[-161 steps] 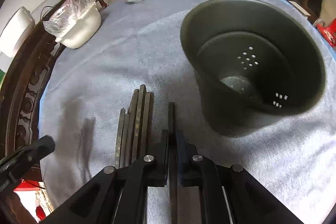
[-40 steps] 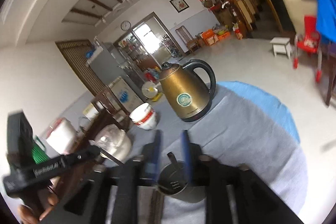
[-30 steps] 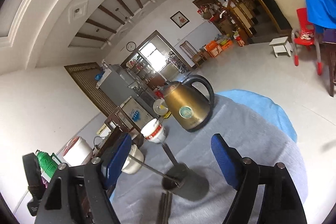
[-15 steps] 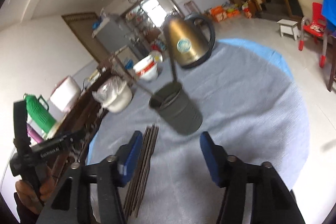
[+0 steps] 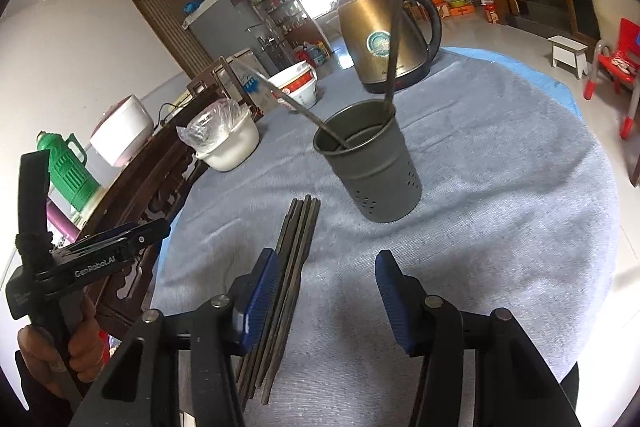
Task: Organize utensils
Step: 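Open both tools and move them back to the chopstick pile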
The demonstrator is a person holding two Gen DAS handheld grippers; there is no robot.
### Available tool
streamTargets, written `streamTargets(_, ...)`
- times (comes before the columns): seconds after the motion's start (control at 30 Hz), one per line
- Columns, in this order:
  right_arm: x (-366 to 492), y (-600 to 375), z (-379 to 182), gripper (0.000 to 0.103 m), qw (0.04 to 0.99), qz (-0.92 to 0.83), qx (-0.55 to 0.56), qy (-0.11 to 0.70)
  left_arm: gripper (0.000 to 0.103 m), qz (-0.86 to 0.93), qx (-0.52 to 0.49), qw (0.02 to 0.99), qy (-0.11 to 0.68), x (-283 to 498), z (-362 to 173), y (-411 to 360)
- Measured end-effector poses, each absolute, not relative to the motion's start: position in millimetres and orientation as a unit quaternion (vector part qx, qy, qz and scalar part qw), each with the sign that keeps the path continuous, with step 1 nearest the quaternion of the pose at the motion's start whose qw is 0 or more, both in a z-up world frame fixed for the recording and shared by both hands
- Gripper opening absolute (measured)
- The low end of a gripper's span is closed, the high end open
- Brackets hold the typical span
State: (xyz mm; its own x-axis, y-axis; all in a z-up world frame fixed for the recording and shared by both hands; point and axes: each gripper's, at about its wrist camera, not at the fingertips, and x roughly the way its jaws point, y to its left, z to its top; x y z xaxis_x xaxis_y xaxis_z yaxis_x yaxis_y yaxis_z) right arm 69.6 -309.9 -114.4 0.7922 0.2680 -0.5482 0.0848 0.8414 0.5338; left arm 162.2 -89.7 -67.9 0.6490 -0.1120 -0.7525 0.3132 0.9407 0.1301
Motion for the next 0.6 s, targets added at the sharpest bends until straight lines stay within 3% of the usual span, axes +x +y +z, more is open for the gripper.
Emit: streamTargets(0.6, 88.2, -288.7, -125.1, 0.055, 0.898, 0.062, 0.266, 0.346, 0.07, -0.104, 0.119, 0.897, 0.413, 171.7, -78.7, -76.4)
